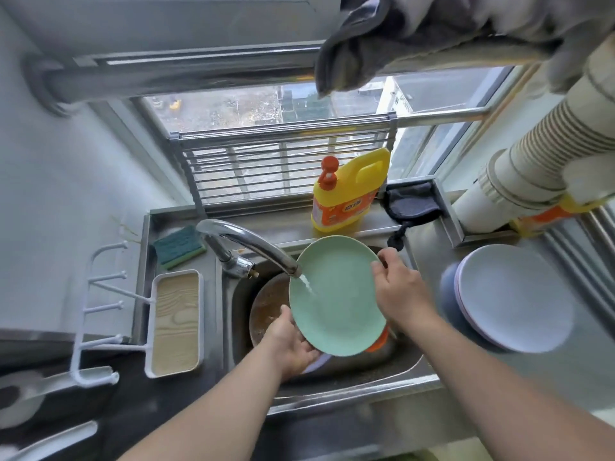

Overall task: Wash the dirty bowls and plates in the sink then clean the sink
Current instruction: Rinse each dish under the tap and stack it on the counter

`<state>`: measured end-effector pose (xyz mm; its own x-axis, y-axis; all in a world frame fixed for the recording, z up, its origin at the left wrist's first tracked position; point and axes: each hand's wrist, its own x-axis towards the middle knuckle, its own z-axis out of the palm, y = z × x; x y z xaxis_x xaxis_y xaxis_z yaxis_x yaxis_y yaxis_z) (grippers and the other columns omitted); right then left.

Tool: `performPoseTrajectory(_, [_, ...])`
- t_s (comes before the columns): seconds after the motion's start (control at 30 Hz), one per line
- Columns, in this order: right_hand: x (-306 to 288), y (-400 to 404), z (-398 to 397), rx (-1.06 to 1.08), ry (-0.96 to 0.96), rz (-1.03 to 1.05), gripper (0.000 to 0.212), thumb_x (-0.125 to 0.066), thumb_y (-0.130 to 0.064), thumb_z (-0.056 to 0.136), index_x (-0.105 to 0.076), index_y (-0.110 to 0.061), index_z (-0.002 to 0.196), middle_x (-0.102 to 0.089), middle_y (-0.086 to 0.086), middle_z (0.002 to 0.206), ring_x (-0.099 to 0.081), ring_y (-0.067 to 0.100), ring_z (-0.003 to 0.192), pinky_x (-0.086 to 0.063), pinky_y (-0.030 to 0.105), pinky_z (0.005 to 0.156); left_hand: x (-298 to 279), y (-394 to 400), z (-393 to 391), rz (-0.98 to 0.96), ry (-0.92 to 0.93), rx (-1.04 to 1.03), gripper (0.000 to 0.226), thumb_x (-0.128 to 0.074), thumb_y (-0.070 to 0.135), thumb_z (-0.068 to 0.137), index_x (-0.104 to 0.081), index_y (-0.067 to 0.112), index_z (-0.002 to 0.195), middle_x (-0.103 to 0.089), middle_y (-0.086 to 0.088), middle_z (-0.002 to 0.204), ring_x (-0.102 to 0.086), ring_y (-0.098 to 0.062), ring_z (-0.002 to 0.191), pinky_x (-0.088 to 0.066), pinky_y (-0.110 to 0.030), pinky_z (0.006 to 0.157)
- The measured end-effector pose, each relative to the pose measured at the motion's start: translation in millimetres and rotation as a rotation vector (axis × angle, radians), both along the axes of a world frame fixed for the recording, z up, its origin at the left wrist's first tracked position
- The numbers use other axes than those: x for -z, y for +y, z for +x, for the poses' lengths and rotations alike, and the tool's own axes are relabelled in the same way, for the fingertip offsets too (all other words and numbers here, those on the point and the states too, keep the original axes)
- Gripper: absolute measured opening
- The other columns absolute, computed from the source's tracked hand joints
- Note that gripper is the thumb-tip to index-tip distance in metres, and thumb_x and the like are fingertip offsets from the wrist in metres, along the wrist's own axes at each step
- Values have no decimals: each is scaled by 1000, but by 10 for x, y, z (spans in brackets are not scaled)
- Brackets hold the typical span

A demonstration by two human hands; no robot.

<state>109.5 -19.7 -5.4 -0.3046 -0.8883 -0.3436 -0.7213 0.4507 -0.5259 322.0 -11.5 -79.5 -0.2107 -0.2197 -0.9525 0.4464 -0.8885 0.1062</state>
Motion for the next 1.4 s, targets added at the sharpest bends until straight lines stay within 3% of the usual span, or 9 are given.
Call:
performPoseTrajectory(0.17, [38,-122,-246,58,27,371,22,-38,-22,102,-53,-13,114,-59,17,115,-58,36,105,-46,39,82,-5,117,-3,22,-65,138,63,-44,65,104,-67,12,131,-76,-19,120,-73,-42,111,-58,-53,99])
performPoseTrajectory(0.37, [421,267,87,171,-319,592,24,-34,4,93,-55,-2,85,-58,10,46,-53,21,33,-36,17,38,-157,-190,383,-383,-413,432,45,-41,53,107,-71,20,112,-69,-16,93,-63,-27,85,-53,-34,70])
performPoseTrajectory(0.53, [859,347,566,328,-508,381,23,-46,-33,91,-57,-26,110,-70,10,99,-72,32,73,-62,43,55,-372,-421,660,-788,-589,559,27,-33,35,115,-51,46,132,-59,25,117,-56,7,105,-43,-15,93])
performPoseTrajectory(0.63, [790,185,731,332,-471,246,26,-37,-42,106,-55,-23,107,-68,11,101,-72,34,77,-63,42,62,-357,-437,799,-874,-709,538,42,-36,26,115,-45,39,154,-52,15,143,-48,-5,129,-34,-24,107])
performPoseTrajectory(0.8, [570,8,514,128,-110,27,35,-32,-49,109,-51,-22,99,-64,10,89,-59,39,85,-47,44,72,-45,-214,779,-701,-790,469,41,-46,22,109,-53,60,121,-70,8,118,-67,-22,107,-59,-52,95])
performPoseTrajectory(0.97, [135,-122,180,-141,260,-46,29,-28,-44,111,-50,-26,109,-71,13,99,-62,42,88,-44,43,68,29,-66,247,-358,-340,79,19,-47,38,111,-60,34,125,-74,0,117,-72,-29,102,-64,-47,77])
performPoseTrajectory(1.13, [-157,-298,-63,-206,490,192,25,-33,-21,104,-54,-24,117,-68,15,115,-55,36,93,-43,40,76,-15,54,-194,-128,-207,182,23,-51,28,109,-69,18,120,-79,-12,104,-76,-37,94,-64,-50,74])
performPoseTrajectory(1.23, [-70,-350,-259,-170,479,493,33,-44,-11,95,-62,-11,123,-67,17,118,-65,37,106,-50,38,81,-50,63,-212,-122,-212,280,31,-56,34,108,-71,11,122,-81,-12,94,-79,-30,79,-63,-36,63])
performPoseTrajectory(1.4, [282,1,-208,-59,154,718,27,-47,5,92,-65,-2,73,-62,13,63,-57,25,54,-39,25,40,-273,-179,167,-236,-290,514,28,-61,40,101,-77,17,97,-66,1,65,-56,-15,58,-35,-21,46])
